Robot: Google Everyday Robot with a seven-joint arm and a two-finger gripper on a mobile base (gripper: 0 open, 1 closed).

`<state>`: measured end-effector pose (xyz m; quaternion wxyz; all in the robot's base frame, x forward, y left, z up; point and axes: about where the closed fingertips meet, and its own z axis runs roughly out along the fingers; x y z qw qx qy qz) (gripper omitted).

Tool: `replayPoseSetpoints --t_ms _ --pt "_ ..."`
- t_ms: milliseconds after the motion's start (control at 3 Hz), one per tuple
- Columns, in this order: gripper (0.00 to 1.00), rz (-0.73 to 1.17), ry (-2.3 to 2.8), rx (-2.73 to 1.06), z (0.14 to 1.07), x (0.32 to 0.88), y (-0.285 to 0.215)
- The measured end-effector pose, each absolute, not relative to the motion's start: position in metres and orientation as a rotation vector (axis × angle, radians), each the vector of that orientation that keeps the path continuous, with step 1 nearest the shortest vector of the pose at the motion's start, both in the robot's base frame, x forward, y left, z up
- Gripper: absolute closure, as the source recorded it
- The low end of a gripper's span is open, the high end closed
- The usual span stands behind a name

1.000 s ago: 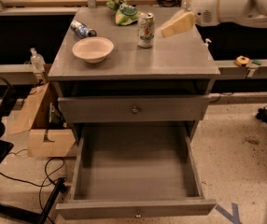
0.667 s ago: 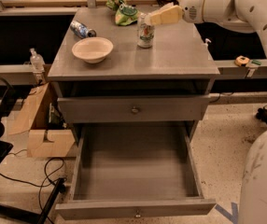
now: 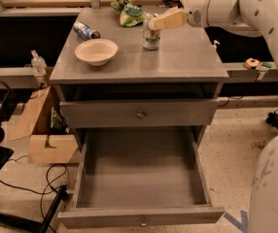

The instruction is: Place 7up can into middle drawer

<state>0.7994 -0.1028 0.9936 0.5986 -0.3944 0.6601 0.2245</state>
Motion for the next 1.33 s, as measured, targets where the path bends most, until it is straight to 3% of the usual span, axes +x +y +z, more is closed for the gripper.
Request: replayPoseSetpoints --t_ms 1333 --pt "0.01 0.538 1.507 -0.805 0.9 0.901 -0.055"
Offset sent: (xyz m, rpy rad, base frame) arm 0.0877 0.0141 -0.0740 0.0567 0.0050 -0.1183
